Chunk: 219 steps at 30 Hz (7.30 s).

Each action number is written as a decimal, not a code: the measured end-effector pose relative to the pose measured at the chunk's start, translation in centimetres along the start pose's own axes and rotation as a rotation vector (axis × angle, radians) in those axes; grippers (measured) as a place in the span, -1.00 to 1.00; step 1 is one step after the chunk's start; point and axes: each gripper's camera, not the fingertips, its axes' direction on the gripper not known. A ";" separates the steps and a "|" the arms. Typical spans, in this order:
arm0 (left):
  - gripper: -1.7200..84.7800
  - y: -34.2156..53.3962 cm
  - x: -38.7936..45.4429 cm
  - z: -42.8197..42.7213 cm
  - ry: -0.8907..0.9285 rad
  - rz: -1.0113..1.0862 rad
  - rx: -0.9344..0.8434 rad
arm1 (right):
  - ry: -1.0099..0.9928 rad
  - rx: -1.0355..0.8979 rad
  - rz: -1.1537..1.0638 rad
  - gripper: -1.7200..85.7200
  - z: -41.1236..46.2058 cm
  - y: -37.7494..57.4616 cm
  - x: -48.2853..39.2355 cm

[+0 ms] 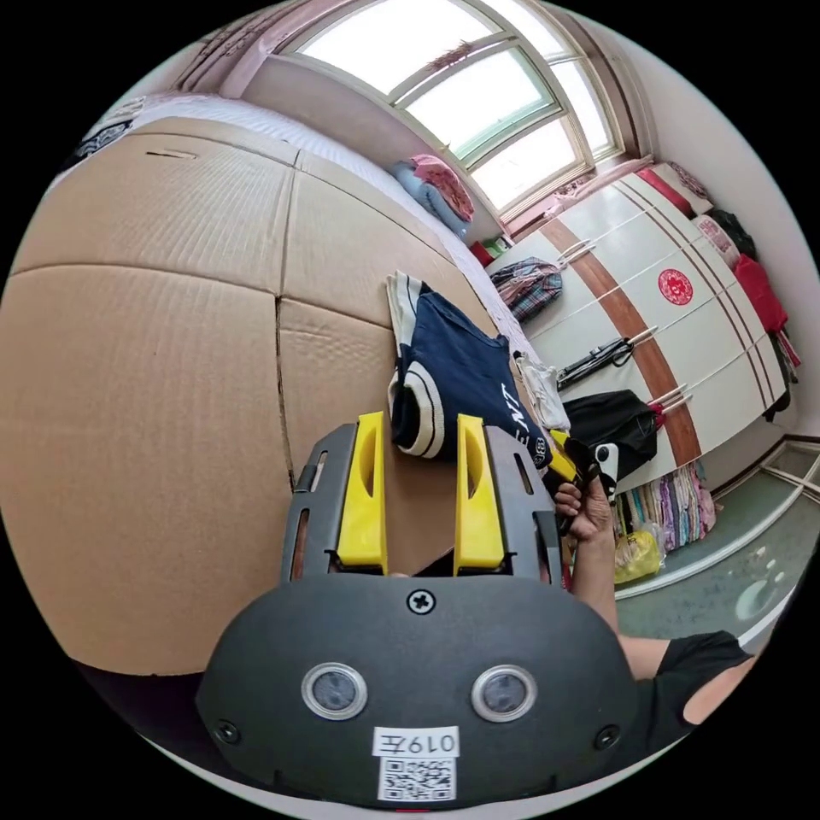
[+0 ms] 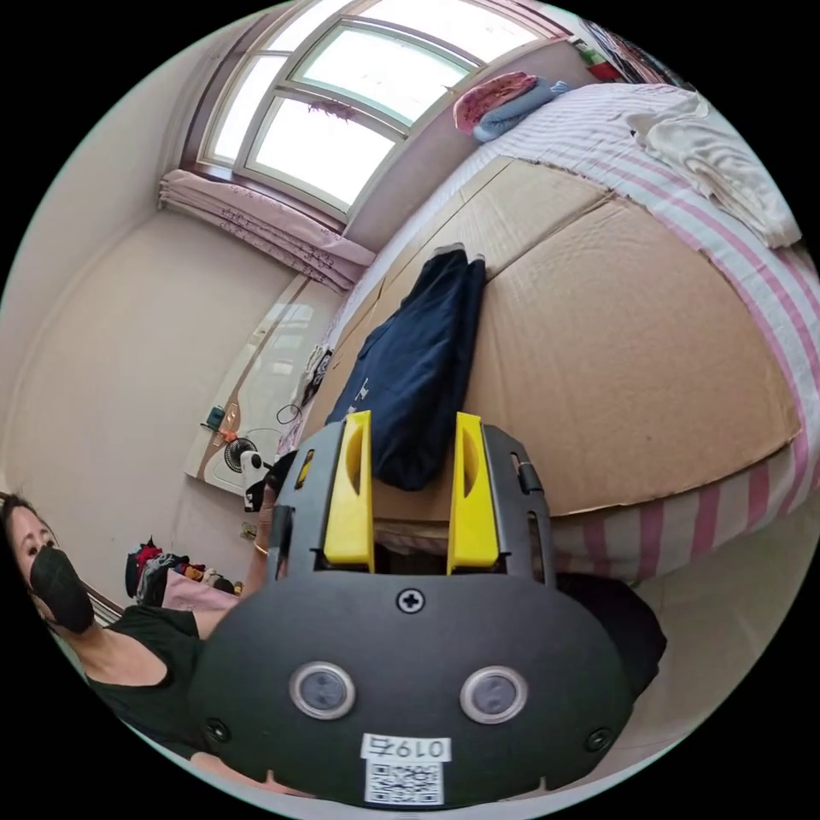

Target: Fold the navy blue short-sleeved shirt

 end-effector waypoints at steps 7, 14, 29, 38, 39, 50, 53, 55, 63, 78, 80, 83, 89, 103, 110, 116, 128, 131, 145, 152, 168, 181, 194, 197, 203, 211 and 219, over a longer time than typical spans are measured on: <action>-0.79 0.3 -1.3 0.2 0.001 -0.038 -0.008 | 0.061 -0.024 -0.029 -0.75 0.9 -3.8 1.3; -0.90 0.2 -2.3 -0.3 0.018 0.015 -0.051 | 0.055 -0.055 -0.063 -0.84 1.1 -8.7 4.1; -0.90 5.0 -2.7 -5.4 -0.120 0.016 0.052 | -0.070 -0.229 -0.197 -0.84 5.4 -21.3 11.3; -0.78 6.5 -4.8 -7.8 0.042 0.012 0.067 | -0.193 -0.206 -0.258 -0.81 3.4 -22.9 17.3; -0.77 6.7 -5.3 -8.1 0.085 0.001 0.080 | -0.199 -0.206 -0.264 -0.81 3.5 -22.9 17.7; -0.85 8.0 -4.6 -4.0 -0.015 -0.036 -0.029 | -0.180 -0.381 -0.414 -0.89 10.0 -26.6 23.8; -0.89 8.5 -3.6 -3.4 -0.050 -0.016 -0.047 | -0.157 -0.413 -0.437 -0.93 12.1 -26.9 25.0; -0.89 8.9 -2.8 -3.0 -0.074 0.004 -0.055 | -0.144 -0.419 -0.428 -0.94 13.4 -26.9 25.7; -0.88 12.0 0.6 -1.4 -0.095 0.049 -0.042 | -0.118 -0.340 -0.405 -0.89 19.3 -24.2 29.0; -0.68 28.3 21.2 9.7 -0.854 0.930 0.010 | 0.883 0.047 -1.288 -0.80 42.0 -1.1 19.3; -0.66 29.5 22.7 12.0 -0.918 1.051 -0.038 | 1.019 -0.043 -1.459 -0.73 47.0 0.8 19.7; -0.66 31.1 24.0 15.5 -1.041 1.203 -0.094 | 1.142 -0.170 -1.584 -0.63 52.8 2.0 20.8; -0.73 33.3 25.8 19.7 -1.095 1.367 -0.163 | 1.222 -0.318 -1.766 -0.67 61.4 4.0 23.5; -0.89 29.9 29.3 19.8 -0.864 1.409 -0.324 | 0.981 -0.363 -1.615 -0.81 67.1 0.5 23.5; -0.89 31.1 28.8 21.1 -0.888 1.355 -0.289 | 1.024 -0.328 -1.652 -0.81 70.6 3.7 26.3; -0.84 34.7 29.8 23.6 -1.105 1.341 -0.194 | 1.076 -0.231 -1.669 -0.78 71.3 6.0 27.8; -0.77 32.6 27.9 21.5 -1.104 1.204 -0.203 | 1.144 -0.152 -1.600 -0.70 69.6 9.4 26.6; -0.79 31.0 27.2 20.7 -1.038 1.149 -0.224 | 1.070 -0.162 -1.531 -0.70 67.8 9.1 25.5; -0.80 25.5 24.2 16.6 -1.005 1.006 -0.198 | 0.962 -0.069 -1.304 -0.69 56.3 9.8 18.3; -0.80 18.6 22.6 9.8 -0.706 0.767 -0.023 | 0.560 0.098 -0.936 -0.77 42.7 3.4 14.1; -0.81 -9.4 23.1 16.2 -0.337 0.787 -0.144 | 0.293 0.099 -0.690 -0.83 33.2 -17.6 6.5; -0.81 -27.5 17.6 24.0 -0.031 0.596 -0.334 | 0.082 -0.147 -0.383 -0.88 26.5 -24.3 0.5; -0.91 -34.9 16.2 27.4 -0.022 0.505 -0.434 | 0.002 -0.110 -0.279 -0.84 18.5 -25.0 -10.0; -0.92 -35.8 16.0 27.6 -0.036 0.508 -0.420 | -0.016 -0.052 -0.223 -0.83 15.9 -25.0 -11.5; -0.93 -37.2 15.7 27.7 -0.022 0.506 -0.397 | -0.044 -0.076 -0.211 -0.83 13.9 -24.6 -16.5; -0.94 -38.5 15.4 27.6 0.019 0.490 -0.375 | 0.035 -0.045 -0.150 -0.92 10.2 -24.2 -21.7; -0.93 -39.3 15.9 27.8 0.023 0.515 -0.368 | -0.043 -0.159 -0.243 -0.89 9.0 -23.9 -26.0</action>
